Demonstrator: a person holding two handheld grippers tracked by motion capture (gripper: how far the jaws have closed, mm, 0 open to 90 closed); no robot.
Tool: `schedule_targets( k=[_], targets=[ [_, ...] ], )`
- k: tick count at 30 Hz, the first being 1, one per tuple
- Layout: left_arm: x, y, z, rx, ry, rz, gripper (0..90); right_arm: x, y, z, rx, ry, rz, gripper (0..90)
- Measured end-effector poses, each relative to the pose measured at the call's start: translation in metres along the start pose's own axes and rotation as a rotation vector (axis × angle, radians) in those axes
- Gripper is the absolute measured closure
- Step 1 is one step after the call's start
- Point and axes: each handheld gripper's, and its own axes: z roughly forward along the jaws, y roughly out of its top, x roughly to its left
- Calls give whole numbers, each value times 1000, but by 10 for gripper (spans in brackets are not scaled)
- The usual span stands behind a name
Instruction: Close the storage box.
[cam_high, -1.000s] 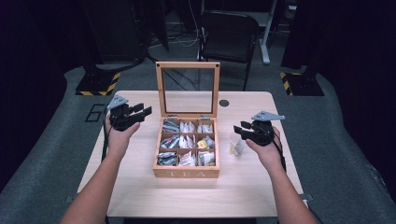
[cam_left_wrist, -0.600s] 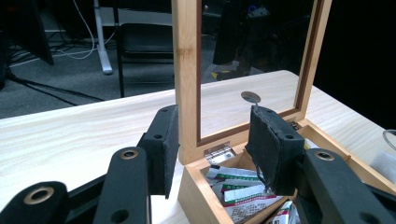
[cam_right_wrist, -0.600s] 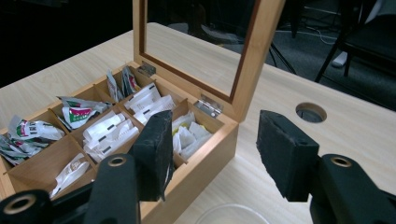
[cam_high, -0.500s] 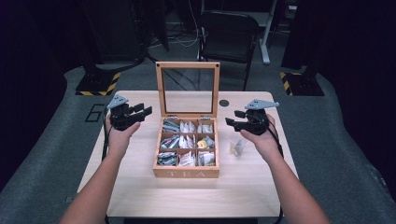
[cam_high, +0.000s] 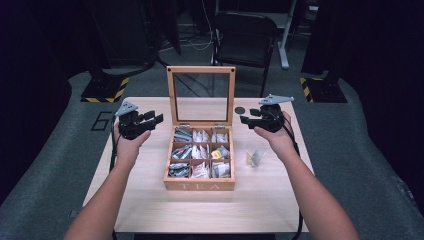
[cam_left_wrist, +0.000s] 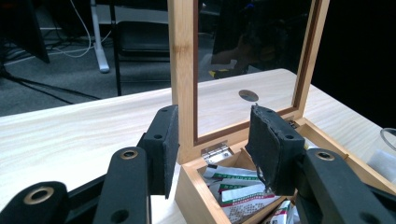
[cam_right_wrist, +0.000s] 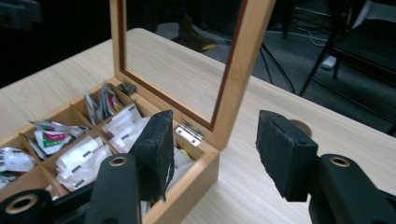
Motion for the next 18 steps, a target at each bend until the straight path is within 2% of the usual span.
schedule_targets(
  k=[3,4,11,13,18],
  targets=[
    [0,0,-1,-1,-1,0,534,-1,3,2,-4,11,5,458],
    [1,1,-1,-5,0,11,534,-1,7,4,0,3,-9,457],
    [1,1,-1,-4,-3,2,535,-2,17,13,-8,-4,-17,463],
    [0,0,0,-4,-5,-8,535,-4,19,16,-7,-3,0,471],
    [0,0,0,-1,-6,-1,536,-7,22,26,-12,-2,8,485]
  ],
)
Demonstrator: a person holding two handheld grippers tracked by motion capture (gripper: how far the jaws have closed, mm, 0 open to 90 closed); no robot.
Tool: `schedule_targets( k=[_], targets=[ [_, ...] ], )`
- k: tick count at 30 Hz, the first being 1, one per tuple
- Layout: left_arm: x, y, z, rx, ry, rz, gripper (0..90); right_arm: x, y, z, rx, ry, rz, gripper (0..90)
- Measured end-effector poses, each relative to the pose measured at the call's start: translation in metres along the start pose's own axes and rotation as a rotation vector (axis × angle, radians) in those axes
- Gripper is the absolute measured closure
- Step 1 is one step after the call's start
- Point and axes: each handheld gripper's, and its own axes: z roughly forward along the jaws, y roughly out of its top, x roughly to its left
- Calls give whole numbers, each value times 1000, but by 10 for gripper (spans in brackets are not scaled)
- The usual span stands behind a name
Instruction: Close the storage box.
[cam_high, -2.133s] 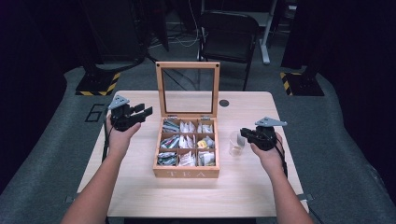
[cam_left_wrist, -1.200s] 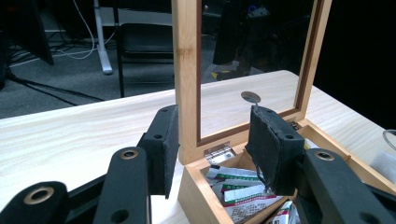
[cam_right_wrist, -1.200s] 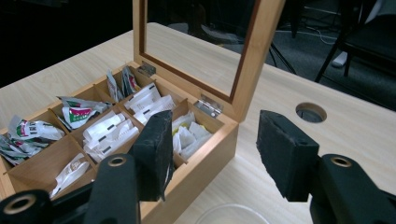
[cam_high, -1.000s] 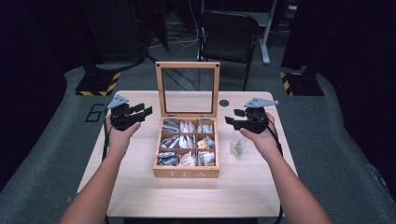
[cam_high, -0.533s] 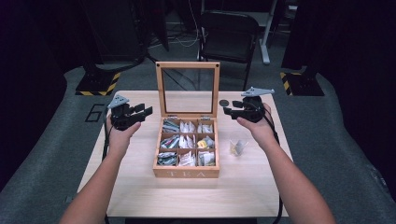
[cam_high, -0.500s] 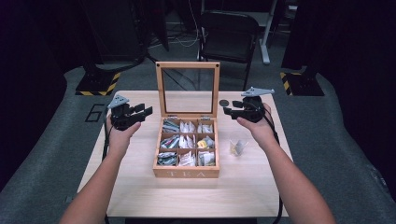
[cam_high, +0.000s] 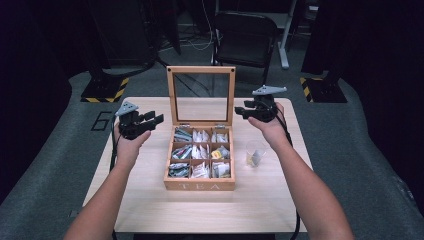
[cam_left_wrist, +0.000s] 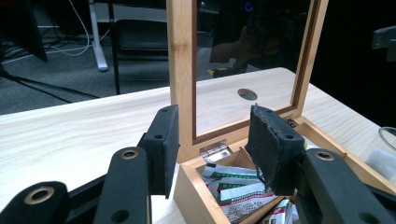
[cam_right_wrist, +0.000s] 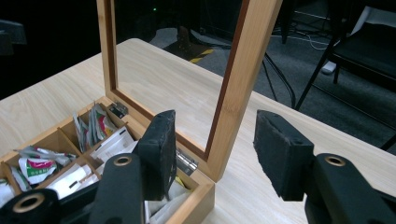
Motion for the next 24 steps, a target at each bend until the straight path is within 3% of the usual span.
schedule_targets(
  k=[9,24],
  targets=[
    [-1,0,0,5,2,1,536,-1,4,19,17,-14,-5,486],
    [1,0,-1,23,2,20,536,-13,1,52,56,-17,35,481]
  ],
)
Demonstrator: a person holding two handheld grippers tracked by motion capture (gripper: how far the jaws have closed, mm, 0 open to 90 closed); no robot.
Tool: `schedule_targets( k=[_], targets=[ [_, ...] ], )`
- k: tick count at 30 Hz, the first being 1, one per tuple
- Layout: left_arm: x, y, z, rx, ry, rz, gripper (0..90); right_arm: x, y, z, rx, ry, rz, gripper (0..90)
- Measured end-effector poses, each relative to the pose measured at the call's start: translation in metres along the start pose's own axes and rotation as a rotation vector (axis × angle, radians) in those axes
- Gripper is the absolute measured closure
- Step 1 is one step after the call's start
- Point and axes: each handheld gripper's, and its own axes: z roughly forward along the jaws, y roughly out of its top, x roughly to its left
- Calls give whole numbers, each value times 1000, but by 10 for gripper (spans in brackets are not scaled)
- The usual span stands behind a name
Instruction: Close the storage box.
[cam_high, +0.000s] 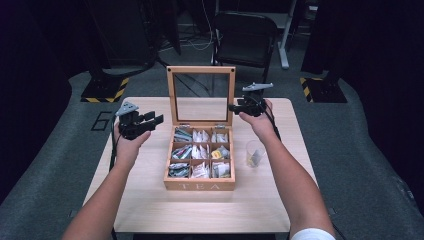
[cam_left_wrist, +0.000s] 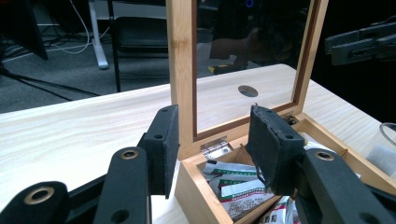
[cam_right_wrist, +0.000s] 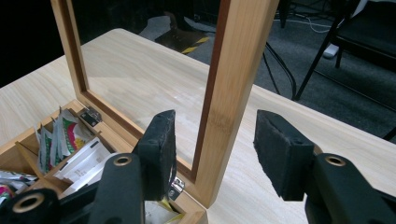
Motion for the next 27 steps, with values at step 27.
schedule_targets(
  k=[27],
  targets=[
    [1,-1,2,6,-3,-7,535,2,3,34,17,-2,2,461]
  ],
)
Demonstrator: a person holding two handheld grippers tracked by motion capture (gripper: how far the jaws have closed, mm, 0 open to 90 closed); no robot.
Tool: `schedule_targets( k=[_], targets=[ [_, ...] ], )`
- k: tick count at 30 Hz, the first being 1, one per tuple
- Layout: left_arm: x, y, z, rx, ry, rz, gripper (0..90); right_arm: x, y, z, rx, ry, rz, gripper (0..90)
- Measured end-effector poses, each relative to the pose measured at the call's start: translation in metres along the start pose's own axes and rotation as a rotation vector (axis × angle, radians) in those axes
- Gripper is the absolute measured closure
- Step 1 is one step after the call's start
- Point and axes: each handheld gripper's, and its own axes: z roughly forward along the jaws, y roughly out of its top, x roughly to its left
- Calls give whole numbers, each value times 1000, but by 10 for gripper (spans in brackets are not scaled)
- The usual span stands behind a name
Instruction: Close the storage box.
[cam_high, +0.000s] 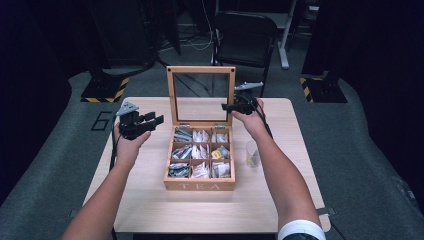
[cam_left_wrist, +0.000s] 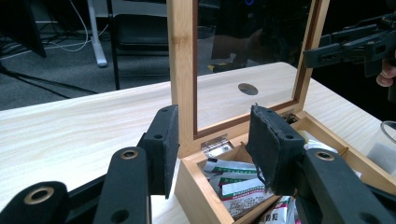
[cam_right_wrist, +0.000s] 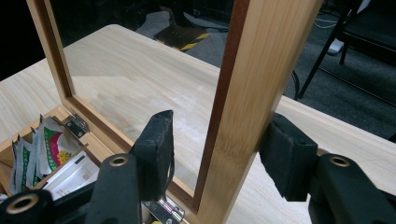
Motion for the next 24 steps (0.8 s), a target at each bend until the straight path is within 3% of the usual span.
schedule_targets(
  k=[5,15,17,24],
  targets=[
    [-1,0,0,-4,-2,1,535,0,1,-1,-5,2,1,481],
    [1,2,-1,-3,12,6,535,-5,1,-13,7,37,22,646],
    [0,5,-1,-4,9,13,535,-5,0,-16,10,49,39,650],
    [-4,12,-1,-8,5,24,535,-3,-3,-20,-4,59,12,654]
  ],
)
